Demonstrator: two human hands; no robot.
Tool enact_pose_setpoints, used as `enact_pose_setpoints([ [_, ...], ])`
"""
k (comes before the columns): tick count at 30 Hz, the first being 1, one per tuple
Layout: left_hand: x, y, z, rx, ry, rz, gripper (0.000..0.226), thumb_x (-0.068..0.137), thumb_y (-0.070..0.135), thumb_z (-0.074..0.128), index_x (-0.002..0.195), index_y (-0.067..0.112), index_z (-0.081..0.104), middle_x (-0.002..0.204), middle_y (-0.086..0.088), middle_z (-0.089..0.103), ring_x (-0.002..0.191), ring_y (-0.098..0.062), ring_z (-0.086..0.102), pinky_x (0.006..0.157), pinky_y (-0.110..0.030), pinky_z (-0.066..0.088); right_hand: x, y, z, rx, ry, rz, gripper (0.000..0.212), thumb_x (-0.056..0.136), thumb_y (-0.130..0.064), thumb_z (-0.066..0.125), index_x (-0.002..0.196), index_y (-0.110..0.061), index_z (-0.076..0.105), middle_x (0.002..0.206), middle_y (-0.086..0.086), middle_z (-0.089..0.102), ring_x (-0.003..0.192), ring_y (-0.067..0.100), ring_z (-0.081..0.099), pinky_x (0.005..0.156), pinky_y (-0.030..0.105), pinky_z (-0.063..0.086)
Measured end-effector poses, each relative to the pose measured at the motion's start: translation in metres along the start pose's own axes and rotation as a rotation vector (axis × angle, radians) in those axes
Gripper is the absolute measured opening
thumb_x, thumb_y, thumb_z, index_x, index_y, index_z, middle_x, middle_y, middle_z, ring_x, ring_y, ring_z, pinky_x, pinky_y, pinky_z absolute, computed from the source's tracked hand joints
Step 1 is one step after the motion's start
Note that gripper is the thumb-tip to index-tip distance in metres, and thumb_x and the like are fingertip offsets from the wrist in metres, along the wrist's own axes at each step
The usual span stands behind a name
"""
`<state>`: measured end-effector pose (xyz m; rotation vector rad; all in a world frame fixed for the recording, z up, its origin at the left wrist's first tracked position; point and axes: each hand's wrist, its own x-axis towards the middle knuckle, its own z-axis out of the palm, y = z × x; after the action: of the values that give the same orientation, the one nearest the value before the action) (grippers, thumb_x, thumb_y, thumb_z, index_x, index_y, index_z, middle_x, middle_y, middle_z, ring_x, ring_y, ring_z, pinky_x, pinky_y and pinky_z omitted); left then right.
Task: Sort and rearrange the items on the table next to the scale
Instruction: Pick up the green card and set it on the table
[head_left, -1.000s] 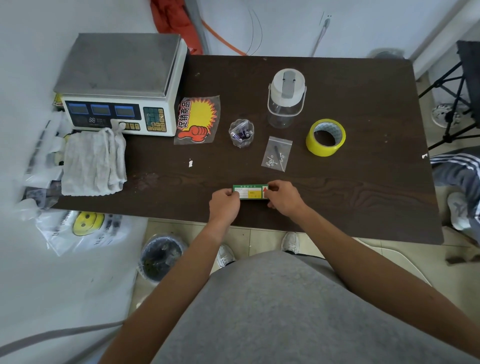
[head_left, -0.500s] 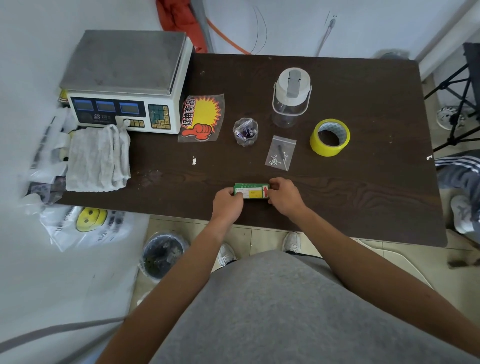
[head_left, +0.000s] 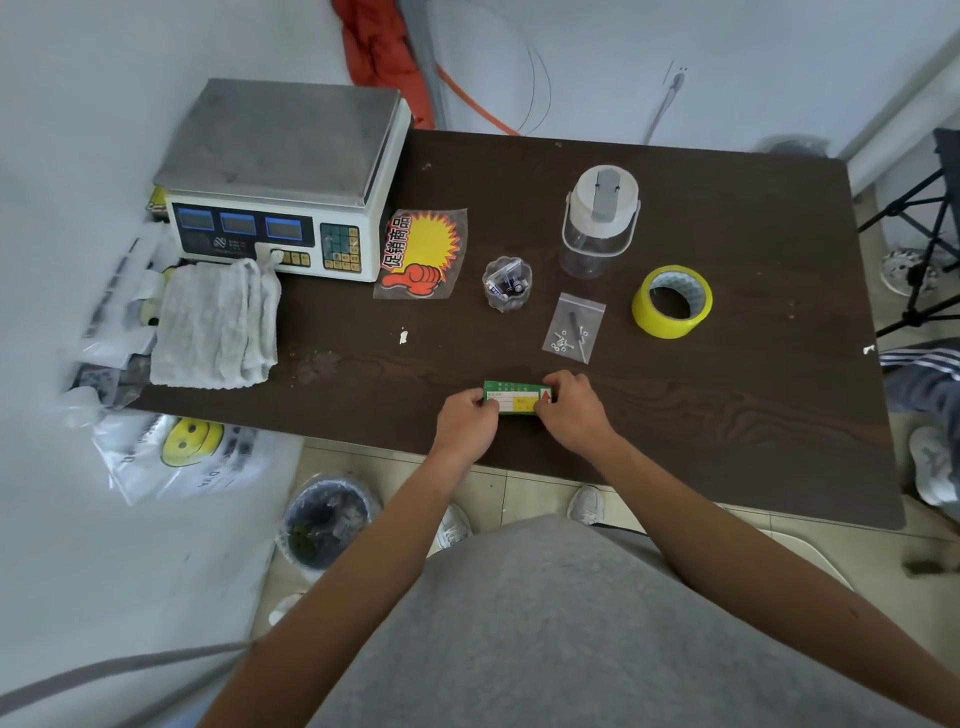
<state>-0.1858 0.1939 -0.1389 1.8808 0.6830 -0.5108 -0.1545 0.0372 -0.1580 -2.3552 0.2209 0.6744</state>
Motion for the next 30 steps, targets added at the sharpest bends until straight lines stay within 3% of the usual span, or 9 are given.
enact_pose_setpoints([
  [7, 0.010, -0.006, 0.000, 0.116, -0.007, 0.052, 0.050, 0.098, 0.018, 0.054, 0.148, 0.018, 0.049, 0.140, -0.004, 0.058, 0.124, -0.020, 0.058, 0.108, -0.036, 0.046, -0.006, -0.001, 0.001, -0.267, -0.013, -0.161, 0.061, 0.086, -0.032, 0.071, 0.140, -0.021, 0.045, 0.131, 0.010, 0.039, 0.100, 0.031, 0.062, 0.084, 0.040, 0.053],
  [13, 0.014, -0.002, -0.007, 0.740, -0.022, 0.387, 0.072, 0.091, 0.015, 0.066, 0.155, 0.022, 0.034, 0.143, -0.009, 0.037, 0.113, -0.031, 0.062, 0.095, -0.038, 0.049, -0.006, 0.001, 0.002, -0.394, 0.018, -0.257, 0.056, 0.086, -0.026, 0.070, 0.137, -0.018, 0.046, 0.126, 0.010, 0.042, 0.093, 0.030, 0.063, 0.072, 0.037, 0.051],
  [21, 0.032, 0.014, -0.017, 1.064, -0.045, 0.547, 0.048, 0.090, 0.021, 0.071, 0.135, 0.019, 0.055, 0.133, -0.008, 0.045, 0.102, -0.029, 0.064, 0.085, -0.041, 0.054, -0.004, 0.003, 0.004, -0.545, 0.047, -0.311, 0.050, 0.089, -0.028, 0.067, 0.133, -0.013, 0.048, 0.125, 0.011, 0.044, 0.089, 0.033, 0.063, 0.066, 0.036, 0.042],
  [30, 0.030, 0.016, -0.014, 1.252, -0.055, 0.621, 0.043, 0.090, 0.019, 0.069, 0.130, 0.010, 0.055, 0.128, -0.011, 0.049, 0.104, -0.029, 0.063, 0.083, -0.040, 0.052, -0.001, 0.000, 0.002, -0.592, 0.034, -0.317, 0.048, 0.090, -0.029, 0.065, 0.131, -0.009, 0.049, 0.126, 0.011, 0.043, 0.092, 0.031, 0.062, 0.070, 0.035, 0.045],
])
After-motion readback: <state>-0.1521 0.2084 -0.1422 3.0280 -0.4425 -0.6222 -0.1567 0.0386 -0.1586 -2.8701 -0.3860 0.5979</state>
